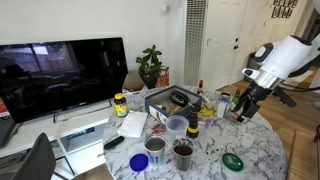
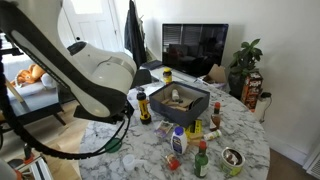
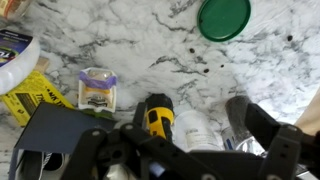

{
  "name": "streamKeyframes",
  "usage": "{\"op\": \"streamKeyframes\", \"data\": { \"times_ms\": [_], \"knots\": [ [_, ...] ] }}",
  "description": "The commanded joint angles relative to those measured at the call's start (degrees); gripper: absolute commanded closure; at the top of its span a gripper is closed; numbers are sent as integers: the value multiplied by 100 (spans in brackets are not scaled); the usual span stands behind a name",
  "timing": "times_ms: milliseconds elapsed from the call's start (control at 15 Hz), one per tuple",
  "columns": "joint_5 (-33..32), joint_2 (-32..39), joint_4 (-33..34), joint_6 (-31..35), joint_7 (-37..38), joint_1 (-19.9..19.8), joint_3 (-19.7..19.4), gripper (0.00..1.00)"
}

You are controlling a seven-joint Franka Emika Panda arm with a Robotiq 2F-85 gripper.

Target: Turn off the torch and put it upside down

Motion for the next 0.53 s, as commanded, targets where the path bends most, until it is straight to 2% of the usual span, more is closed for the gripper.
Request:
{"op": "streamKeyframes", "data": {
  "times_ms": [0, 67, 133, 467],
  "knots": [
    [-480, -821, -16, 308, 664, -32, 82, 0],
    [-408, -883, 83, 440, 672, -24, 98, 0],
    [-234, -542, 44, 257, 382, -3, 21, 0],
    [-235, -831, 108, 387, 475, -3, 54, 0]
  ]
}}
